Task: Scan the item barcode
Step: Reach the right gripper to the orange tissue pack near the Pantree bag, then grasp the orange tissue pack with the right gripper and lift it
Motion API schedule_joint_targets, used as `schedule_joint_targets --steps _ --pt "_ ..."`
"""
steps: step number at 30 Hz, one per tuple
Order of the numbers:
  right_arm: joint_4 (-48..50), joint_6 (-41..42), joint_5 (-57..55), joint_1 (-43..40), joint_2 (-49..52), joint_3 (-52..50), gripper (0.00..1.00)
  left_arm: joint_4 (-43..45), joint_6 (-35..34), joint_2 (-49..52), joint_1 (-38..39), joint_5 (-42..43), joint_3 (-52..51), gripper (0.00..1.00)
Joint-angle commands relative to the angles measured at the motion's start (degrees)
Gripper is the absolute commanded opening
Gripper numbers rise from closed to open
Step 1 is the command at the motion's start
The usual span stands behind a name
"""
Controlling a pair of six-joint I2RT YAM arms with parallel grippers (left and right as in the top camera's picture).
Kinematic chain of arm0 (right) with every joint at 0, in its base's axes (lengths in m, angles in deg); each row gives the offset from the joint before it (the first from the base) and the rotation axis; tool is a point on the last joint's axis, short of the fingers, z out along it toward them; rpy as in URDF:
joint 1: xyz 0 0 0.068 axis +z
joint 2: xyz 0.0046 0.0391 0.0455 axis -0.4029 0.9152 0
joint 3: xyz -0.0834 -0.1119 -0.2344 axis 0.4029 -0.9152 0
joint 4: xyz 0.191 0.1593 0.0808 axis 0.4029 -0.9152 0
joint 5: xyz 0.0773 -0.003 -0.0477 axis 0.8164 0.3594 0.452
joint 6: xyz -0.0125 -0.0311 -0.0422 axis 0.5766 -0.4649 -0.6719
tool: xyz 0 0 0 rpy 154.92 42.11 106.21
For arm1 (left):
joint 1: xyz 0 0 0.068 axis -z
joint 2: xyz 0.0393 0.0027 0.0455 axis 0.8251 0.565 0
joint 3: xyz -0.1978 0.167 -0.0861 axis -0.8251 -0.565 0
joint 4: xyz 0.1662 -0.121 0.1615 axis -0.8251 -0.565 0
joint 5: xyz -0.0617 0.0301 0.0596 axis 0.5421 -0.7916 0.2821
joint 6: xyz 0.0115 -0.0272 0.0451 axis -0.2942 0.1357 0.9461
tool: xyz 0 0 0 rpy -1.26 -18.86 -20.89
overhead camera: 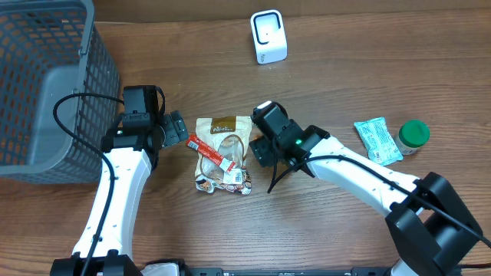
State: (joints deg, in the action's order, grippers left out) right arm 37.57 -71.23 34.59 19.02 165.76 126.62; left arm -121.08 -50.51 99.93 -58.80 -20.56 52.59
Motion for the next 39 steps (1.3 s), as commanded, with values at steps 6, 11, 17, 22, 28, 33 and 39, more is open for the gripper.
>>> schedule_joint_targets --steps 6,11,17,22,28,33,39 --pt "0.2 -5.2 3.8 -1.0 0.6 -0.3 0.68 0.1 0.2 0.1 0.0 -0.5 0.6 1.0" --pt "0.3 -5.5 3.4 -1.0 1.6 -0.3 0.67 0.1 0.2 0.1 0.0 -0.5 0.6 1.0" --pt "0.3 -6.7 1.2 -1.0 4.3 -0.3 0.66 0.1 0.2 0.1 0.0 -0.5 0.6 1.0" --pt "-0.2 -6.8 0.0 -1.0 4.6 -0.4 0.58 0.1 0.2 0.1 0.0 -0.5 0.6 0.99" --pt "-1.0 -4.8 -2.4 -1.0 4.6 -0.3 0.34 0.1 0.2 0.1 0.0 -0.5 0.6 1.0" --pt "-1.7 1.6 -7.3 -1.0 4.6 -0.4 0.26 0.1 0.2 0.1 0.0 -0.5 0.6 1.0" --pt "-4.2 12.9 -15.8 -1.0 4.6 -0.3 0.2 0.1 0.2 0.1 0.0 -0.5 0.6 1.0"
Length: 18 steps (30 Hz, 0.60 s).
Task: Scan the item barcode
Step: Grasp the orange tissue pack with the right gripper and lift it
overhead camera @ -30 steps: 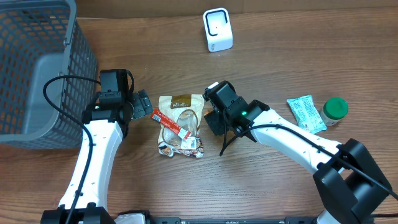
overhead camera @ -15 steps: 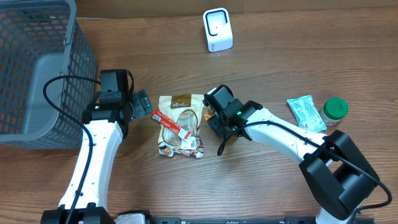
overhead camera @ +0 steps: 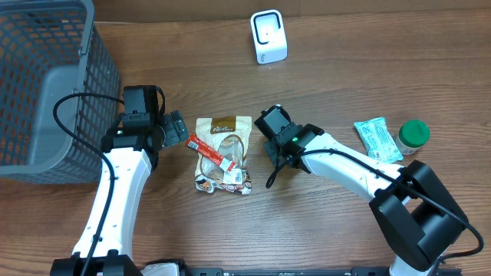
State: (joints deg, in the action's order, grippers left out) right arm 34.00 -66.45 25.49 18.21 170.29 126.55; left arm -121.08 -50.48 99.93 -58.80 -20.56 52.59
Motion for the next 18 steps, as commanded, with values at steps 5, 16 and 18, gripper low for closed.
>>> schedule_joint_targets --steps 5,16,18 --pt "-6.8 19.1 -19.1 -0.2 0.1 -0.3 0.21 0.1 0.2 0.1 0.0 -0.5 0.6 1.0" --pt "-12.8 23.8 -24.4 0.1 0.1 -0.3 0.22 0.1 0.2 0.1 0.0 -0.5 0.6 1.0" --pt "-12.3 23.8 -22.9 0.2 0.1 -0.3 0.22 0.1 0.2 0.1 0.0 -0.5 0.6 1.0"
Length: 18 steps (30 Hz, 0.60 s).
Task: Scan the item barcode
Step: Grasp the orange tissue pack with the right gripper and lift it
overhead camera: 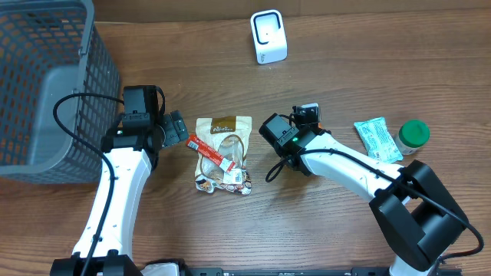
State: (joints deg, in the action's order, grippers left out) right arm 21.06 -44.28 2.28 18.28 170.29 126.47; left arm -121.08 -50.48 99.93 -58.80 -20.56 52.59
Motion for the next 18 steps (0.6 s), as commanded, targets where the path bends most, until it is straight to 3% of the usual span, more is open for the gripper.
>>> schedule_joint_targets --steps 1,18 --pt "0.8 1.2 0.9 0.1 0.1 -0.2 0.22 0.1 0.2 0.1 0.0 -0.5 0.6 1.0" --pt "3.0 1.3 9.3 0.1 0.2 -0.2 0.25 0.1 0.2 0.1 0.0 -0.5 0.6 1.0"
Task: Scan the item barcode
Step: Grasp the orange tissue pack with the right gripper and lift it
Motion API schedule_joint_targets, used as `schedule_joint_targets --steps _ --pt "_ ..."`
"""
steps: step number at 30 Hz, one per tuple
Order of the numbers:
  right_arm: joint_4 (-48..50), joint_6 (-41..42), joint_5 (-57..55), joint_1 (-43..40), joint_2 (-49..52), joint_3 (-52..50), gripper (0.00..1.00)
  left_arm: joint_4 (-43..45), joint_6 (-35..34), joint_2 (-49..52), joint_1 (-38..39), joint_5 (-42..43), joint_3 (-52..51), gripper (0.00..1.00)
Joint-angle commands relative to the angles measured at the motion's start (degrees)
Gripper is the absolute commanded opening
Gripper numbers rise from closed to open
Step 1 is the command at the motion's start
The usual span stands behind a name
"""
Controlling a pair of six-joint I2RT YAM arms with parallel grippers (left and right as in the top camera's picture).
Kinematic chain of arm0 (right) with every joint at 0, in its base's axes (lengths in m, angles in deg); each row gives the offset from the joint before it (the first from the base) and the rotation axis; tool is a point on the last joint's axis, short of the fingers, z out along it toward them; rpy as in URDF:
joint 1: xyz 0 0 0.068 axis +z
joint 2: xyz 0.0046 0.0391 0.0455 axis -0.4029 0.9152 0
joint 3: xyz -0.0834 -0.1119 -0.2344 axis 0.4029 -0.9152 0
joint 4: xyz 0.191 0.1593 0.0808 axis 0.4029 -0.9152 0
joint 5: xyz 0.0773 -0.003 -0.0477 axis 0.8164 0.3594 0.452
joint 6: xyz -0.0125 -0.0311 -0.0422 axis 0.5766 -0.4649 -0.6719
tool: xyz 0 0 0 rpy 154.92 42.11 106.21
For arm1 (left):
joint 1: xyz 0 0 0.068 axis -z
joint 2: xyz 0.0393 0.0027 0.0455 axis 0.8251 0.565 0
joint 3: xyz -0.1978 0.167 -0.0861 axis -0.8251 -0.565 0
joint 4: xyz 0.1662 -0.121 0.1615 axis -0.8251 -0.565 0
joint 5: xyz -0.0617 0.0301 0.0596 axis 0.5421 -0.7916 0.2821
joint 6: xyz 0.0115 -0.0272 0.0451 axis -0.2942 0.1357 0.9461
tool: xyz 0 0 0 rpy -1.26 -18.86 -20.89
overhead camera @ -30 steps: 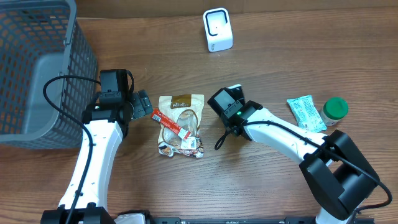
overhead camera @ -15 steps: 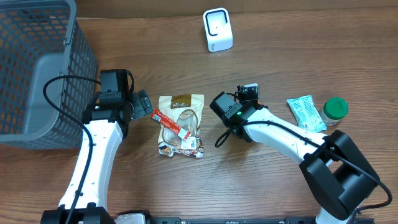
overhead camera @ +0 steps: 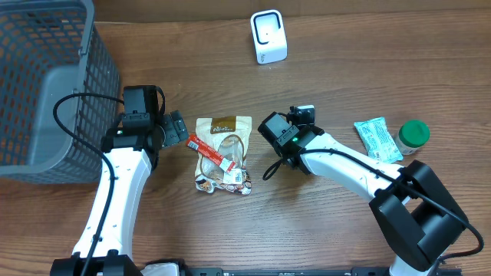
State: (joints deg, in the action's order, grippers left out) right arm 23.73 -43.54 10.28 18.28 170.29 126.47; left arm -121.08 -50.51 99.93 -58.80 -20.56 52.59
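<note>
The tan snack bag (overhead camera: pixel 226 132) lies flat at the table's middle with a red stick packet (overhead camera: pixel 209 147) across it. The white barcode scanner (overhead camera: pixel 268 37) stands at the back. My left gripper (overhead camera: pixel 179 129) rests just left of the bag, jaws apart, holding nothing. My right gripper (overhead camera: pixel 302 115) is turned away from the bag, its tips pointing to the back right, a little way right of the bag. From overhead I cannot make out how its jaws stand or whether anything is between them.
A grey mesh basket (overhead camera: pixel 46 84) fills the left back corner. A teal packet (overhead camera: pixel 377 139) and a green-lidded jar (overhead camera: pixel 414 134) lie at the right. The right arm's cable (overhead camera: pixel 272 170) loops over the table beside the bag.
The right gripper has shifted very slightly to the left, still turned to the back right. The left arm, bag and scanner are unchanged.
At first my right gripper was beside the bag's right edge, pointing at it. Then it sat a bit farther from the bag. After that its wrist was turned with the tips pointing back right, as now. The bag and left arm stayed put.
</note>
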Motion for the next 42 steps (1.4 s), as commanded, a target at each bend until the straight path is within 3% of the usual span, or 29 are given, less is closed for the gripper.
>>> schedule_joint_targets --steps 1,13,17,23,33,42 --pt "0.3 0.5 1.4 0.1 0.2 -0.2 0.25 0.1 0.2 0.1 0.0 -0.5 0.6 1.0" --pt "0.3 0.1 1.9 0.1 0.2 -0.2 0.26 0.1 0.2 0.1 0.0 -0.5 0.6 1.0" --pt "0.3 -0.1 2.3 0.1 0.2 -0.2 0.33 0.1 0.2 0.1 0.0 -0.5 0.6 1.0" --pt "1.4 -5.8 6.4 0.1 0.2 -0.2 0.36 0.1 0.2 0.1 0.0 -0.6 0.6 1.0" --pt "2.4 -8.6 7.0 1.1 0.2 -0.2 0.37 0.1 0.2 0.1 0.0 -0.5 0.6 1.0" --pt "3.8 -13.5 6.3 4.3 0.7 -0.2 0.47 0.1 0.2 0.1 0.0 -0.5 0.6 1.0"
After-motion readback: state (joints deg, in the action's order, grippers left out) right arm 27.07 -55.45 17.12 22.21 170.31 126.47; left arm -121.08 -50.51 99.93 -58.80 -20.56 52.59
